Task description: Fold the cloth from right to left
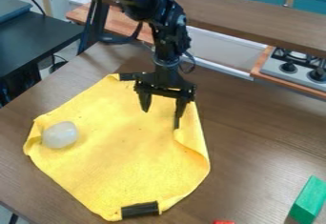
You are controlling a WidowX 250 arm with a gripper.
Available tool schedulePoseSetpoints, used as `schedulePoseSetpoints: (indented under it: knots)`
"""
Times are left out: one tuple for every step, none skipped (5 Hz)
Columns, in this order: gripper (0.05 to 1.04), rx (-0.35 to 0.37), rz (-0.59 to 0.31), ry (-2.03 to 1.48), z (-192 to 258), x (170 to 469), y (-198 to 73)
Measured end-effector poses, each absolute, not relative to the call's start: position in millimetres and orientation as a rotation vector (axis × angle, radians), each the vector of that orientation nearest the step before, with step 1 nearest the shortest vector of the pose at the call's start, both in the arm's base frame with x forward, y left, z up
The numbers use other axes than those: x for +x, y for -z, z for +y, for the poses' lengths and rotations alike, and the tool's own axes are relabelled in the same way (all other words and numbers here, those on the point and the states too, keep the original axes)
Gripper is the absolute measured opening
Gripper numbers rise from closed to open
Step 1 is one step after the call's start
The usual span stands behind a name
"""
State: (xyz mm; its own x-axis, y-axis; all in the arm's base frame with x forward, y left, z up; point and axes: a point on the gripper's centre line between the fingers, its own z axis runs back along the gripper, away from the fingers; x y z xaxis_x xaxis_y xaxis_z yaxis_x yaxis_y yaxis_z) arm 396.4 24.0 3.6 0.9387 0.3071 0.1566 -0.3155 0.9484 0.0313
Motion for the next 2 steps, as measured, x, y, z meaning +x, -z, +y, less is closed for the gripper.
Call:
schedulePoseSetpoints:
  knots:
    - [1.001,0.066,-0.142,-0.308,21.8,399.6,-0.7]
    - [1.001,0.073,-0.13,-0.295,18.5,403.4,4.8]
